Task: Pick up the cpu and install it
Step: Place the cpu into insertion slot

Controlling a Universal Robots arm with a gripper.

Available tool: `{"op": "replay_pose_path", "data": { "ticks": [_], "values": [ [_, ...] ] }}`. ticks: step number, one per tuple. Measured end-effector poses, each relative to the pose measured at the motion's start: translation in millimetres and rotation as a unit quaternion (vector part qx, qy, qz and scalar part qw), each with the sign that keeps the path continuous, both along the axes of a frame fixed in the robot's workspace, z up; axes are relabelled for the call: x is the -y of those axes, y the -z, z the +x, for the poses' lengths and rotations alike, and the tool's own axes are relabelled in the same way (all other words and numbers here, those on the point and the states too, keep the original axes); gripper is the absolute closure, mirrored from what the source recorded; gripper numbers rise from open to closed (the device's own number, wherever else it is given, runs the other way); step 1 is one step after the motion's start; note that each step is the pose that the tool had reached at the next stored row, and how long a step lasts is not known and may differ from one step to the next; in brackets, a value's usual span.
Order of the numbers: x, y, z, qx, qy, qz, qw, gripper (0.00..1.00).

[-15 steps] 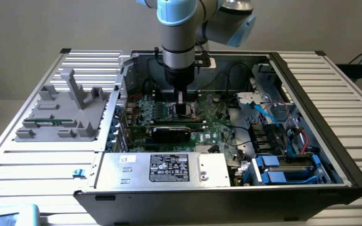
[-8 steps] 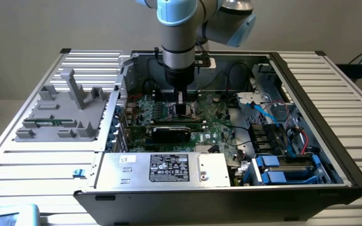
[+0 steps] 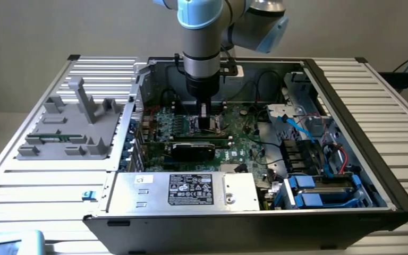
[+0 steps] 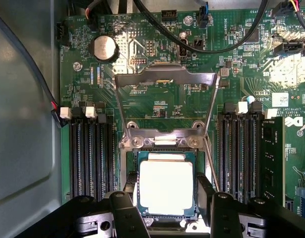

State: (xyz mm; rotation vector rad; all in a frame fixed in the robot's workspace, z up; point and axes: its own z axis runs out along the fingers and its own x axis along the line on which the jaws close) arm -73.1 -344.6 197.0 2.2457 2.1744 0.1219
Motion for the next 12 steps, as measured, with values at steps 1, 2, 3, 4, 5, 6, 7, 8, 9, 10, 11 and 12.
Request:
{"op": "replay_pose_path", "data": {
  "ticks": [1,2,3,4,5,6,7,8,9,10,11,12],
  "values": [
    [0.0,0.0,0.0,0.0,0.0,0.0,1.0,0.45],
    [0.0,0.0,0.0,0.0,0.0,0.0,1.0,0.45],
    [0.0,0.0,0.0,0.0,0.0,0.0001,1.0,0.45],
    [0.1,0.0,0.0,0.0,0.0,0.0,1.0,0.45],
    [0.4,0.0,0.0,0.0,0.0,0.0,1.0,0.45],
    [0.4,0.1,0.0,0.0001,0.0,0.0001,1.0,0.45],
    [0.4,0.0,0.0,0.0,0.0,0.0,1.0,0.45],
    [0.5,0.0,0.0,0.0,0.0,0.0,1.0,0.45],
    [0.5,0.0,0.0,0.0,0.0,0.0,1.0,0.45],
    [0.5,0.0,-0.1,0.0,0.0,0.0,1.0,0.45],
    [0.5,0.1,-0.5,0.0001,0.0,0.0,1.0,0.45],
    [0.5,0.0,-0.6,0.0,0.0,0.0,1.0,0.45]
  ]
}}
